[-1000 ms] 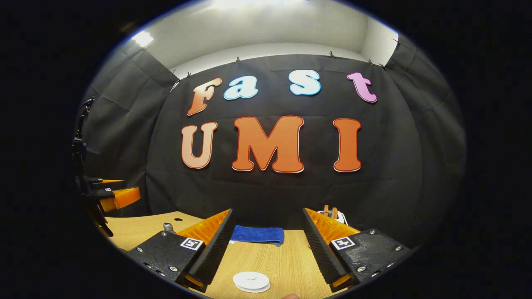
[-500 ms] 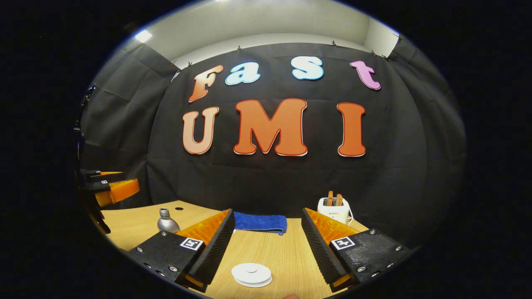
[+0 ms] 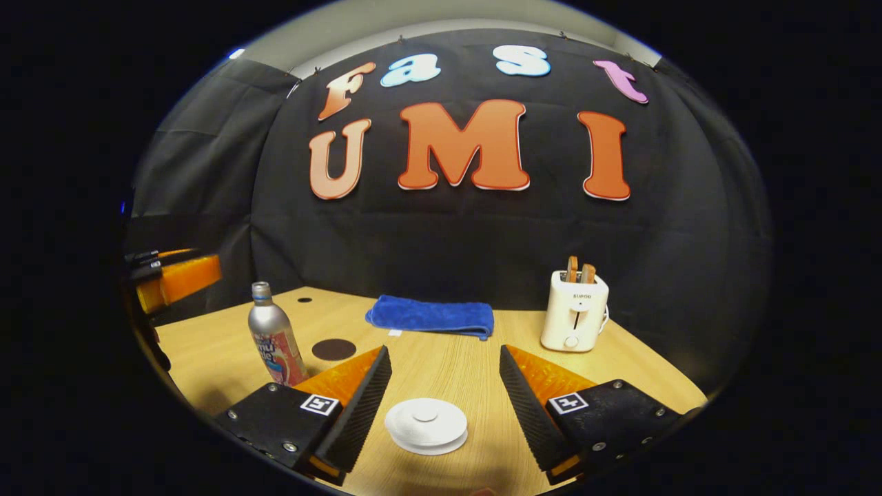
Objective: Open the teacup lid with one hand, grasp the water bottle and pour water into the teacup with the other hand; after pouring, place the water bottle on the coaster and then close the teacup lid.
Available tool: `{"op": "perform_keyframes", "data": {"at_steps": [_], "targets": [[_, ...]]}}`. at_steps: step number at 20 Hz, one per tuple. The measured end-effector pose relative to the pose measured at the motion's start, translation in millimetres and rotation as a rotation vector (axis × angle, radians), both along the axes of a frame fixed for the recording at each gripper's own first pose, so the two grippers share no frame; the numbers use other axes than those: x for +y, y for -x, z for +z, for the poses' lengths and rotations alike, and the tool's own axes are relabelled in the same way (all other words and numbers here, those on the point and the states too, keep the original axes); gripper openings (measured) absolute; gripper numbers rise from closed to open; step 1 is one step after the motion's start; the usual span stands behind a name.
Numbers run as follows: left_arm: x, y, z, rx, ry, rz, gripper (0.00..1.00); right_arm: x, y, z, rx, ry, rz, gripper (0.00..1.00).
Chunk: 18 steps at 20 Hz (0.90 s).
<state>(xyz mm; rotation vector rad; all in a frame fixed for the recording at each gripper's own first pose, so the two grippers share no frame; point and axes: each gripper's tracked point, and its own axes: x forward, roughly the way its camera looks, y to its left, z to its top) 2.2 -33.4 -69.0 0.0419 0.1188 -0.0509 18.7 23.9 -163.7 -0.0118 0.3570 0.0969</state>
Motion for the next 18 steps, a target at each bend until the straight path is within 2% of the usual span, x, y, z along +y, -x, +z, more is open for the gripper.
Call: {"op": "perform_keyframes", "data": {"at_steps": [5, 7, 11, 17, 18], "targets": [[2, 2, -16, 0.028, -0.017, 0.002, 0.96, 5, -2, -41, 0.091, 0.026, 0.018, 0.91], [0, 0, -23, 0.042, -0.016, 0.001, 0.98, 6, -4, -51, 0.109, 0.049, 0.022, 0.83], [1, -3, -35, 0.070, -0.012, 0.004, 0.98, 16, -5, -65, 0.116, 0.077, 0.056, 0.75], [-6, -5, -56, 0.108, -0.013, -0.015, 0.99, 21, -5, -78, 0.148, 0.076, 0.077, 0.49], [-8, -6, -61, 0.117, -0.010, -0.020, 0.99, 24, -5, -79, 0.149, 0.073, 0.083, 0.40]]}}
